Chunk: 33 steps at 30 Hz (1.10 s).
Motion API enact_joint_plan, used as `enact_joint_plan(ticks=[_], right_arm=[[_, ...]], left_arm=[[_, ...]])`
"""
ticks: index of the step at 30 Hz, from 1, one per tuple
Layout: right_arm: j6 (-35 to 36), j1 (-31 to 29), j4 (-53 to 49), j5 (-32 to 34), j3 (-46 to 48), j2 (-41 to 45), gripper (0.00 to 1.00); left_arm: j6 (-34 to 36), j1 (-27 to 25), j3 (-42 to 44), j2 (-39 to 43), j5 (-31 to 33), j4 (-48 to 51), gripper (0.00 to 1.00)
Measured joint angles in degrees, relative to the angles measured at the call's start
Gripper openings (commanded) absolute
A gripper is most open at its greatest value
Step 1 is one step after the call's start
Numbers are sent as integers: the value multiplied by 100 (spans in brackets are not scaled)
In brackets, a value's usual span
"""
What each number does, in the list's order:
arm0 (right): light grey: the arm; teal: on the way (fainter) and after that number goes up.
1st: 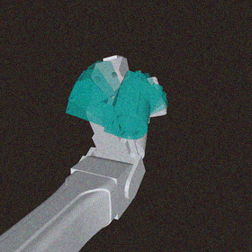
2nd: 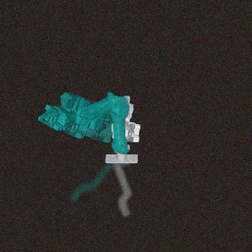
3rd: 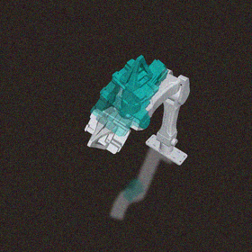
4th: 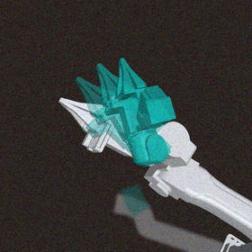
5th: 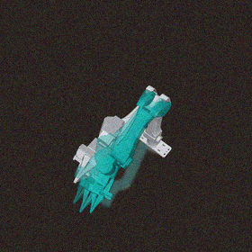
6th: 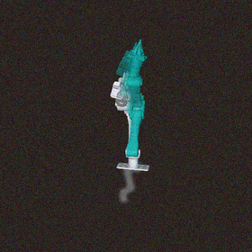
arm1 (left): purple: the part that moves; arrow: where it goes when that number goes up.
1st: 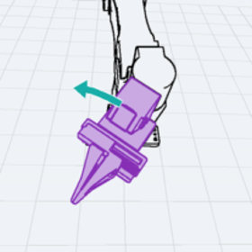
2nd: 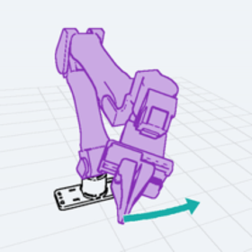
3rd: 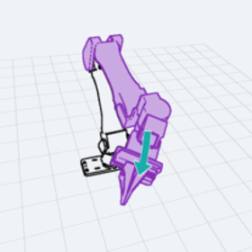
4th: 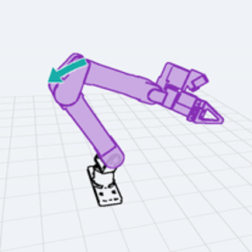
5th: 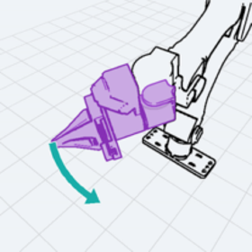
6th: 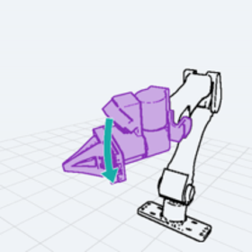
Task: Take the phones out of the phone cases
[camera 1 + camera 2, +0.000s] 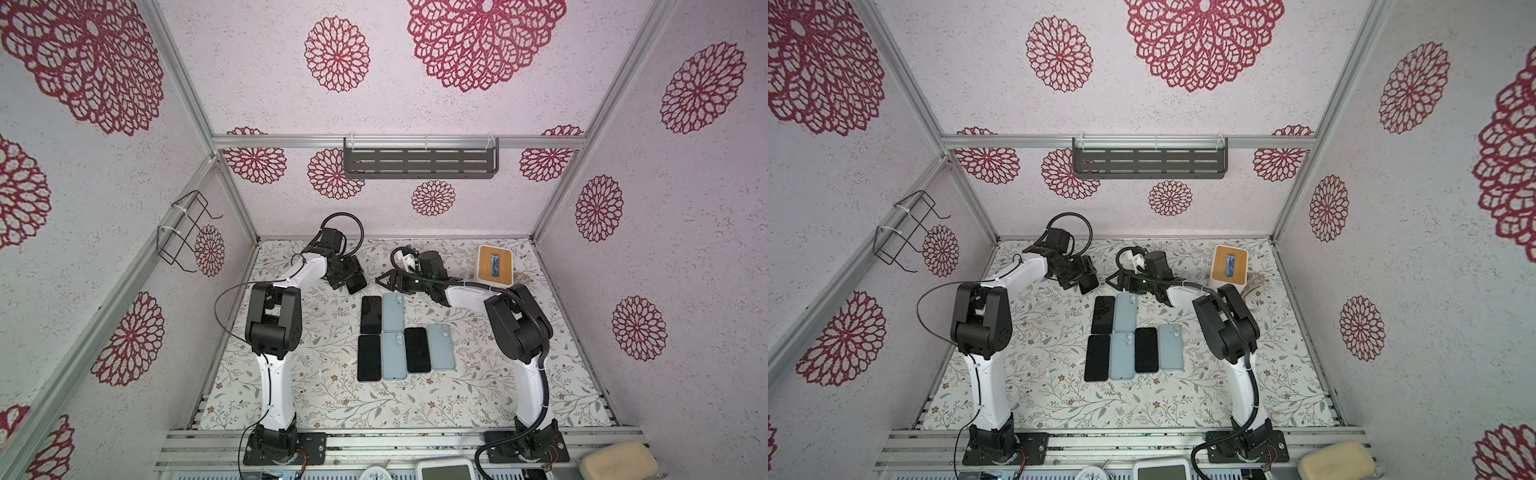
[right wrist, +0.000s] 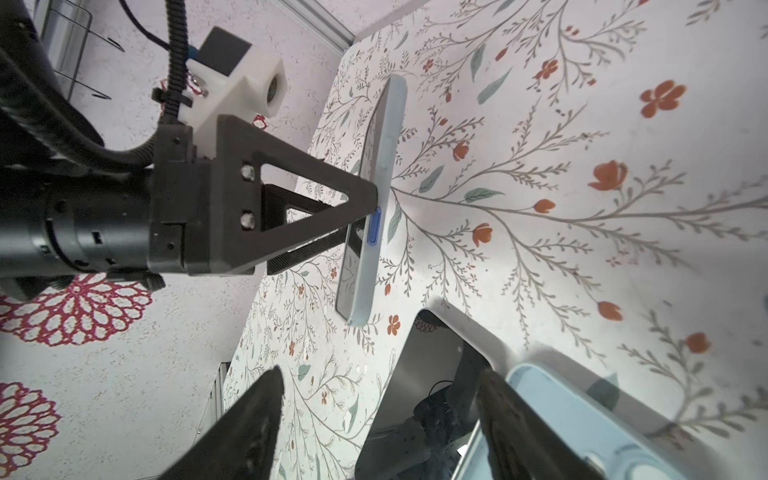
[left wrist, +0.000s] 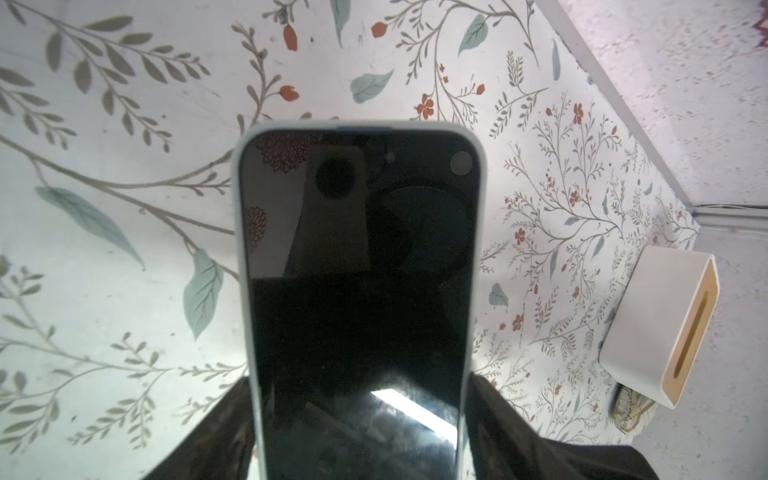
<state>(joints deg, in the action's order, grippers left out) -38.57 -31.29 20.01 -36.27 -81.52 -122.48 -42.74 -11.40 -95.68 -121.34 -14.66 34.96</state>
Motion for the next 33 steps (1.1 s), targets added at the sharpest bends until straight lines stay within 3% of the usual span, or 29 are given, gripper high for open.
enact_joint_plan(ticks=[10, 13, 15, 18, 23, 28, 33], right_arm=[[-267, -212, 184, -4, -337, -439, 64], [-262, -229, 68, 55, -415, -522, 67], [-297, -210, 118, 85, -337, -505, 68], [-236, -146, 0, 177, -295, -437, 75], [459, -76, -1036, 573, -573, -175, 90], [1447, -140, -2361, 1344, -1377, -177, 95], [2280, -376, -3139, 2076, -1838, -227, 99]], left_arm=[[-81, -122, 321, 328, -146, -289, 61], [-90, -186, 350, 442, -144, -358, 62], [-105, -214, 374, 476, -101, -380, 66], [-83, -221, 391, 511, 90, -328, 80], [-20, -247, 345, 584, 789, 24, 98], [96, -315, 415, 782, 1394, 190, 97], [251, -334, 1073, 1902, 2015, -72, 97]])
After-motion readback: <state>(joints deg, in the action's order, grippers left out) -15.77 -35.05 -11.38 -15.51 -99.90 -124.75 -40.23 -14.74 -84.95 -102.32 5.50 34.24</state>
